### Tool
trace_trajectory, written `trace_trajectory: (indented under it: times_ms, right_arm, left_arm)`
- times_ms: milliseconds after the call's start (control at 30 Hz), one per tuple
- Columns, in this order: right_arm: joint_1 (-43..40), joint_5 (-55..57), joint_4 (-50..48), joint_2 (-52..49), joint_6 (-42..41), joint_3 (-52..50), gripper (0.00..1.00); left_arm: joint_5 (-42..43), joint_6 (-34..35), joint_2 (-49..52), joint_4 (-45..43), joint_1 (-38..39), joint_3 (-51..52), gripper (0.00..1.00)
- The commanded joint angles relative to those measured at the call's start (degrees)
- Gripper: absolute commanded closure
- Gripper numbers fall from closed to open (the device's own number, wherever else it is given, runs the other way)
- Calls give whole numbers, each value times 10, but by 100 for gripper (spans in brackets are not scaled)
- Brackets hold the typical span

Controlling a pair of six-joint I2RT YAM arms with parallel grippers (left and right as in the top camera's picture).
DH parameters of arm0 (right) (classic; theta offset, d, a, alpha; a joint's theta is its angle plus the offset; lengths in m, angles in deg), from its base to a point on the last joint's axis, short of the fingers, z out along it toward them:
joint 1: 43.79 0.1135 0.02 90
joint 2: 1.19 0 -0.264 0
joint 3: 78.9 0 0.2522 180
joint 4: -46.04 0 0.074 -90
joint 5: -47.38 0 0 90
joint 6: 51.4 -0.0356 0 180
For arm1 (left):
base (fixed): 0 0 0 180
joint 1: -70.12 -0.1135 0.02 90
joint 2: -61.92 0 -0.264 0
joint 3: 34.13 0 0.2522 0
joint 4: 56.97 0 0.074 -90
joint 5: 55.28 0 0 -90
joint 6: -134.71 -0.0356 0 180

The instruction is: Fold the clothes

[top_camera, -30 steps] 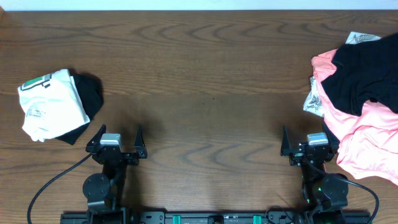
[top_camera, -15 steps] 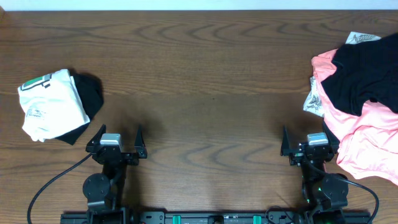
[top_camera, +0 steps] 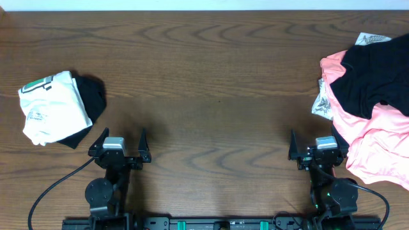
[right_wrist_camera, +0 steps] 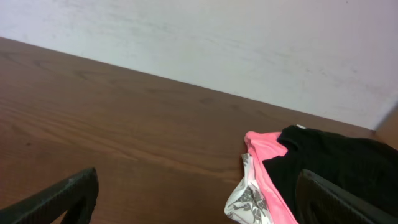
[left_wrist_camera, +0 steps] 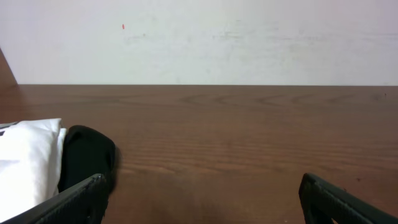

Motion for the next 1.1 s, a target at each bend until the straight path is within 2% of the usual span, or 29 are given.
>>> trace_trajectory:
  times_ms: [0,467,633,733,900,1067]
  right_arm:
    - [-4,4,1,3,6,-1,1]
    - [-4,-11,4,3,3,-1,1]
    - [-4,-16,3,3,-85,-1,1]
    - [-4,-16,4,1,-159,-1,1]
    - [-4,-12,18,-2,-166,16,1]
    - [-4,40,66,-31,-165,82,1]
  left_arm:
    - [3,-2,-3,11,2,10,2]
    - [4,-1,-3,21,2,10,2]
    - [3,24,-1,21,2,10,2]
    - [4,77,8,21,2,10,2]
    - [25,96,31,21,2,-3,2]
    - [41,96,86,33,2,-64,2]
